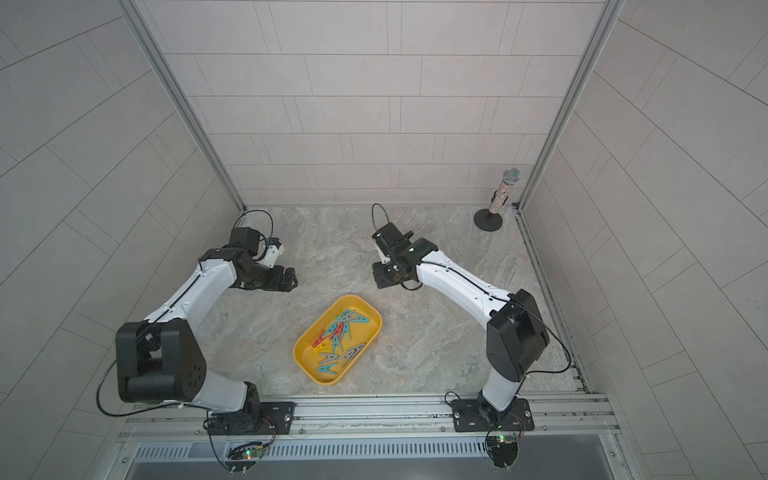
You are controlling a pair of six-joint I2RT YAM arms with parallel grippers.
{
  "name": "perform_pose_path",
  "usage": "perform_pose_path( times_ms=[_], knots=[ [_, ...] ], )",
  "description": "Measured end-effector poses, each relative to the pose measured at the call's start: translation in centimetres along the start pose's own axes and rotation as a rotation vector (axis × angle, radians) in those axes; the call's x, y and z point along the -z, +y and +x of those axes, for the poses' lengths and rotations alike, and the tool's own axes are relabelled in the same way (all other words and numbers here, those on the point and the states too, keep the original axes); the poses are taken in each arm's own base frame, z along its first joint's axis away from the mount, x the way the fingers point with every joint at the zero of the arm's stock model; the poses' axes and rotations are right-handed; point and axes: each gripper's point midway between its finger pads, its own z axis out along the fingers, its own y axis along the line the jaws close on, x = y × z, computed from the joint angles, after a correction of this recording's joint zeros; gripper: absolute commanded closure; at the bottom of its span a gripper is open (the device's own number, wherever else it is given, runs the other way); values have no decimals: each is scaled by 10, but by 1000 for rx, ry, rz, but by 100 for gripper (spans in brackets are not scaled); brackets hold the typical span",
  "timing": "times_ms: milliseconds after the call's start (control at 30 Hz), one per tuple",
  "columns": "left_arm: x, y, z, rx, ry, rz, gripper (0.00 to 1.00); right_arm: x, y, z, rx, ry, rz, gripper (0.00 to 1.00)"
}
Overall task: Take the clothespins out of the storage box
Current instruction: Pick up the clothespin from the storage box, then place the clothespin at the center of the board.
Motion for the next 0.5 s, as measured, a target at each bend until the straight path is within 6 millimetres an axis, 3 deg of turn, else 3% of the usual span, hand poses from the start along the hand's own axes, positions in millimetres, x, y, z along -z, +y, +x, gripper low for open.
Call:
perform_pose_path(
  times_ms=[133, 233, 500],
  knots=[
    [0, -1, 0, -2, 0, 6, 0, -23, -61, -12, -119, 33, 66, 100],
    [0, -2, 0, -3, -1, 13, 0, -46, -90, -17, -157, 72, 106, 100],
    [0, -3, 0, -4, -2, 16, 0, -100, -131, -48, -159, 120, 168, 100]
  ],
)
